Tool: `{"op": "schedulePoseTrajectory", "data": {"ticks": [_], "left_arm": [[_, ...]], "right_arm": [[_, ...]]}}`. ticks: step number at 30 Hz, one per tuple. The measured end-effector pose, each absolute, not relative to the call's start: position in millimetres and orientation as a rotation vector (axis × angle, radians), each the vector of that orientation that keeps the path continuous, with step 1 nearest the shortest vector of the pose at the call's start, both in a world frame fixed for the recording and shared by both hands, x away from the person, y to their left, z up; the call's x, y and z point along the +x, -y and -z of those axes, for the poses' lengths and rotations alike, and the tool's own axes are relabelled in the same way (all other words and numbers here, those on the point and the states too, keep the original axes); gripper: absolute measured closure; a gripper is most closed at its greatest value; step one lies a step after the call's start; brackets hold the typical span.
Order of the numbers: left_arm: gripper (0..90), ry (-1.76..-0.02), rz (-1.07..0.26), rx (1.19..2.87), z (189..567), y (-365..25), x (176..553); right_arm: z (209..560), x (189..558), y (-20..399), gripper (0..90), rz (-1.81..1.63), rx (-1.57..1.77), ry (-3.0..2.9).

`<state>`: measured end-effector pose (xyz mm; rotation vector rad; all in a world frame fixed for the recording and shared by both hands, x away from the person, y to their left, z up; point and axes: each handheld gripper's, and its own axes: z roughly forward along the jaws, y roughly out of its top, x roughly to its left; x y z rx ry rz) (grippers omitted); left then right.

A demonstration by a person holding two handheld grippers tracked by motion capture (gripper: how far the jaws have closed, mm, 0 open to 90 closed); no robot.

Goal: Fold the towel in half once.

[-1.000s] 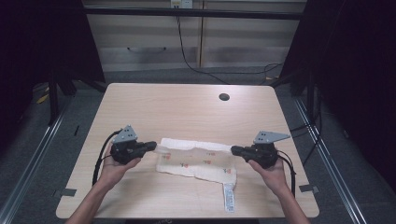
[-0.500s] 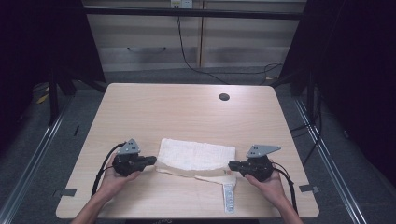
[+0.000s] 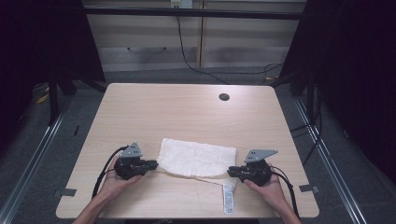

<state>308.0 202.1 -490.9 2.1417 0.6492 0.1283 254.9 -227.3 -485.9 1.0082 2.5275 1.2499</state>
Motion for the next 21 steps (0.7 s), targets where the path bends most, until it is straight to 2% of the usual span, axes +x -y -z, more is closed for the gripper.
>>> {"op": "schedulePoseTrajectory", "data": {"ticks": [7, 11, 21], "left_arm": [[73.1, -0.64, -0.127, 2.071, 478.0, -204.9, 306.6], [71.8, -0.665, -0.157, 2.047, 471.8, -207.9, 311.0], [71.1, -0.733, -0.17, 2.131, 488.2, -164.9, 359.9]], "right_arm": [[477.6, 255.0, 232.3, 72.7, -1.309, 1.025, -2.5], [474.6, 256.7, 233.5, 70.3, -1.318, 1.046, -2.483], [485.0, 301.8, 221.6, 71.0, -1.205, 1.12, -2.47]]}}
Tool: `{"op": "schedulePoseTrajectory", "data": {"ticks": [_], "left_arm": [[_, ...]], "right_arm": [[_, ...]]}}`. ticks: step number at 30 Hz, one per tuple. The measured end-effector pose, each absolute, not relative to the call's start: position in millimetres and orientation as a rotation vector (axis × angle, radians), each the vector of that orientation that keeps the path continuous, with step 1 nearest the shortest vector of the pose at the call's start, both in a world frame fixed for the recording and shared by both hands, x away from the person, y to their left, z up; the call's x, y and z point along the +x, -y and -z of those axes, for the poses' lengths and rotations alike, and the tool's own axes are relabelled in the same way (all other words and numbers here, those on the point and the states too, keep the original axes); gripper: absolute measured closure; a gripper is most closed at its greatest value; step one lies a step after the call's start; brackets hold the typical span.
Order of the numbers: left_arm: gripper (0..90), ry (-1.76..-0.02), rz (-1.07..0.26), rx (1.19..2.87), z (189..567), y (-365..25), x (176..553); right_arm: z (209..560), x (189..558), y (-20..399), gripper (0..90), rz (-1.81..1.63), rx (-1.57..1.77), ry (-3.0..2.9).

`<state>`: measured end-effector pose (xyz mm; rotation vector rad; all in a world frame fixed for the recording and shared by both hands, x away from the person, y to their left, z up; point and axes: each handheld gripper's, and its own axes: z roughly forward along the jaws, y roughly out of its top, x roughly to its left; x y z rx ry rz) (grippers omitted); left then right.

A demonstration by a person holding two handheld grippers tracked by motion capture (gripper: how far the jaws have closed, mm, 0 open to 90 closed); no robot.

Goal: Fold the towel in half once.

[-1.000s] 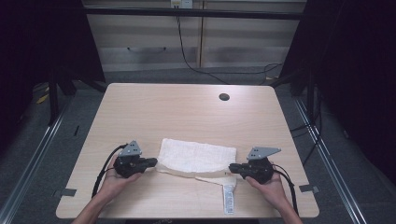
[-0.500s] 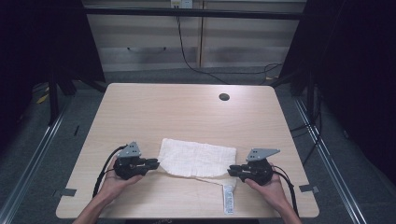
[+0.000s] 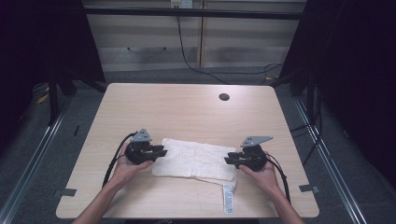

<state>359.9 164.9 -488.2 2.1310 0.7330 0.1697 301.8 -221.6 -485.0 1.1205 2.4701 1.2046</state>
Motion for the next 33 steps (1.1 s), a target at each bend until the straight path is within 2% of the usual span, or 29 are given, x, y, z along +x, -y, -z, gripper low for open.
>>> {"op": "schedulePoseTrajectory", "data": {"ticks": [5, 14, 18, 26, 28, 29, 33], "left_arm": [[70.0, -0.78, -0.146, 2.16, 502.8, -158.6, 368.7], [71.3, -0.748, -0.163, 2.227, 499.1, -171.6, 344.5], [71.4, -0.728, -0.164, 2.245, 498.1, -180.9, 330.2], [71.4, -0.75, -0.084, 2.184, 500.8, -198.4, 312.4], [71.4, -0.738, -0.094, 2.196, 500.5, -198.0, 310.9], [71.4, -0.736, -0.099, 2.196, 500.6, -197.7, 310.3], [71.4, -0.727, -0.105, 2.193, 501.3, -198.0, 309.3]], "right_arm": [[499.1, 324.3, 212.3, 73.0, -1.108, 1.15, -2.494], [502.2, 334.2, 206.3, 72.7, -1.127, 1.142, -2.504], [501.2, 328.5, 197.5, 72.8, -1.12, 1.101, -2.542], [499.0, 306.0, 190.7, 75.9, -1.115, 1.013, -2.611], [497.8, 301.6, 190.0, 75.9, -1.11, 1.003, -2.629], [494.9, 297.4, 191.0, 81.3, -1.126, 0.976, -2.63], [488.2, 300.9, 198.9, 80.8, -1.145, 1.0, -2.572]]}}
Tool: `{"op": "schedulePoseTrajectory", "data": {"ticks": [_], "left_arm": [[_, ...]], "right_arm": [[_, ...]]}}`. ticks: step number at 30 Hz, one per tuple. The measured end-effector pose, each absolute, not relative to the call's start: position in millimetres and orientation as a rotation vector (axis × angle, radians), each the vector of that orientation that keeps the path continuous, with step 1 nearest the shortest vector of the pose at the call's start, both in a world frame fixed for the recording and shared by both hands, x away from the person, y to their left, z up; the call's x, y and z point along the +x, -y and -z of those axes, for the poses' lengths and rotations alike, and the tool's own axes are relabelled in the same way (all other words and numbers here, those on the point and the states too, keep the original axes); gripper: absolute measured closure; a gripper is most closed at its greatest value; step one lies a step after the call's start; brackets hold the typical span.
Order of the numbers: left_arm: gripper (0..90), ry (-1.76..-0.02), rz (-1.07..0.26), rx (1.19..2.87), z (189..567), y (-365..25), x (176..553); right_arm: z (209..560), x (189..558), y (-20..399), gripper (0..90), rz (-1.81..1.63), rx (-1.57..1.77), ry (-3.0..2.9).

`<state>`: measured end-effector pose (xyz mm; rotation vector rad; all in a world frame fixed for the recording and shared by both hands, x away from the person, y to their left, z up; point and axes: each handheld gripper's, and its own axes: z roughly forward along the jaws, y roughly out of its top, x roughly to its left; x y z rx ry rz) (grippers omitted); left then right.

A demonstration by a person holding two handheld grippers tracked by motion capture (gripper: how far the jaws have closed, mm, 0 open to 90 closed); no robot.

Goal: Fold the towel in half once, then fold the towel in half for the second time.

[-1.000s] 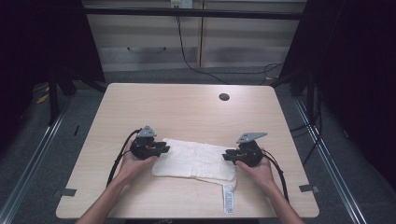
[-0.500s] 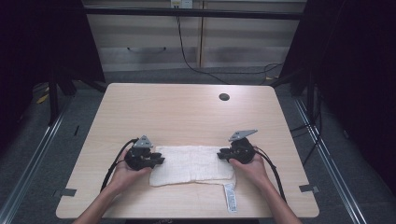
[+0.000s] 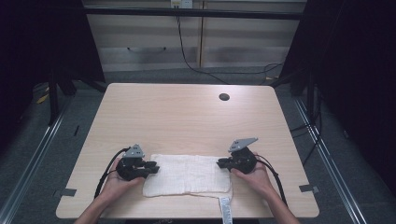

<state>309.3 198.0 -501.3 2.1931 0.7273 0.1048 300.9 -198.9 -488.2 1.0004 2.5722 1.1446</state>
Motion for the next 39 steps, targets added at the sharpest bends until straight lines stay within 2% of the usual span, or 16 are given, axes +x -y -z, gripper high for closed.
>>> {"op": "schedulePoseTrajectory", "data": {"ticks": [5, 13, 16, 17, 18, 20, 27, 30, 33, 36, 39], "left_arm": [[71.8, -0.712, -0.13, 2.205, 501.1, -196.9, 308.0], [72.6, -0.717, -0.118, 2.189, 502.5, -198.4, 308.8], [72.6, -0.72, -0.111, 2.183, 502.8, -198.9, 309.0], [72.6, -0.72, -0.111, 2.187, 502.5, -198.8, 308.8], [72.6, -0.721, -0.11, 2.185, 502.5, -198.7, 308.6], [72.6, -0.72, -0.106, 2.189, 502.1, -199.2, 308.7], [66.5, -0.714, -0.081, 2.131, 488.8, -207.0, 311.9], [65.9, -0.757, -0.132, 2.096, 480.3, -214.2, 322.0], [64.5, -0.802, -0.181, 2.088, 481.3, -216.6, 334.3], [62.7, -0.814, -0.198, 2.16, 488.3, -211.3, 345.0], [62.7, -0.854, -0.162, 2.128, 493.3, -210.8, 355.6]], "right_arm": [[489.2, 316.6, 215.8, 77.3, -1.148, 1.113, -2.5], [497.2, 320.7, 213.9, 65.4, -1.088, 1.138, -2.52], [499.8, 321.7, 214.5, 64.0, -1.086, 1.14, -2.527], [499.8, 321.7, 214.5, 64.6, -1.087, 1.141, -2.528], [499.7, 321.4, 214.2, 69.3, -1.087, 1.14, -2.533], [500.5, 320.4, 211.8, 84.1, -1.11, 1.107, -2.567], [500.9, 321.8, 211.4, 87.4, -1.128, 1.12, -2.57], [500.9, 322.4, 211.2, 87.3, -1.127, 1.118, -2.571], [500.8, 322.6, 210.7, 87.3, -1.12, 1.122, -2.57], [501.4, 323.7, 211.2, 87.3, -1.132, 1.114, -2.573], [501.3, 324.1, 211.4, 87.3, -1.128, 1.111, -2.574]]}}
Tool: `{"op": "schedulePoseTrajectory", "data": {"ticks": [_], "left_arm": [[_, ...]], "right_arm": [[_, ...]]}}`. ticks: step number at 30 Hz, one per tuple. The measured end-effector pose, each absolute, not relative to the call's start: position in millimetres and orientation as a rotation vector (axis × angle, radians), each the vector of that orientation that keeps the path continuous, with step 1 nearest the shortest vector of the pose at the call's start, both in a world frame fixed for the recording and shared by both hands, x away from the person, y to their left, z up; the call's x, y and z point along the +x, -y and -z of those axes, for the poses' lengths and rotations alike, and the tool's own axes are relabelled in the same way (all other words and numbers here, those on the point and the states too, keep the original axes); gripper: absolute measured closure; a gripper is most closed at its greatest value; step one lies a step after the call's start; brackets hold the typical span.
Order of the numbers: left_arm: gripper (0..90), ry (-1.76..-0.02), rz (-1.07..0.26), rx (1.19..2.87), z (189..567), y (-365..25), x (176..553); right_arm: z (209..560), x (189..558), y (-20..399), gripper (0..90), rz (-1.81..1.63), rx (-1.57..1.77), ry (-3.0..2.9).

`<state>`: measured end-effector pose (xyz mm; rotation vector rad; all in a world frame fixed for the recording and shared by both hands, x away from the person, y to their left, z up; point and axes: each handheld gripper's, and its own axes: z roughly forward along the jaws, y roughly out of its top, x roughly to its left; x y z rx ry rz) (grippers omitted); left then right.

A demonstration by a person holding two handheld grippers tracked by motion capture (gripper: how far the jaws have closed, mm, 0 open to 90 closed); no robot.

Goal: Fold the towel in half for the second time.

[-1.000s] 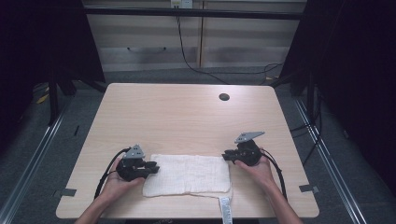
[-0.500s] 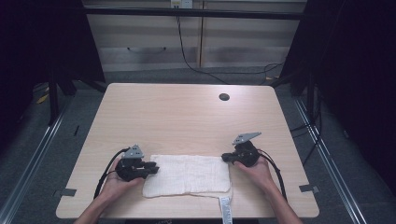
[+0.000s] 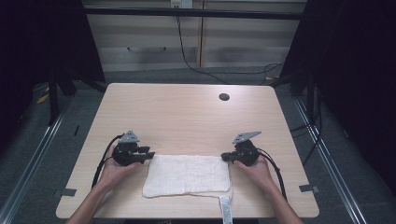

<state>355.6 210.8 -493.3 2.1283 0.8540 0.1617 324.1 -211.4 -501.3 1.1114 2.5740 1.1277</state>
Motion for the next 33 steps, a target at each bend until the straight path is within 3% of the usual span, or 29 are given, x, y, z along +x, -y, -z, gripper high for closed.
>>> {"op": "schedulePoseTrajectory", "data": {"ticks": [10, 14, 20, 33], "left_arm": [[59.7, -0.794, -0.179, 2.185, 503.2, -205.1, 352.3], [66.4, -0.746, -0.181, 2.209, 502.9, -201.8, 348.4], [83.9, -0.72, -0.169, 2.224, 501.9, -197.9, 343.7], [85.9, -0.767, -0.159, 2.184, 500.0, -199.3, 344.2]], "right_arm": [[500.8, 323.7, 209.3, 87.2, -1.112, 1.094, -2.568], [501.9, 325.8, 209.8, 87.2, -1.138, 1.106, -2.571], [502.4, 326.0, 209.1, 87.2, -1.143, 1.113, -2.563], [495.8, 323.4, 212.3, 87.3, -1.157, 1.089, -2.534]]}}
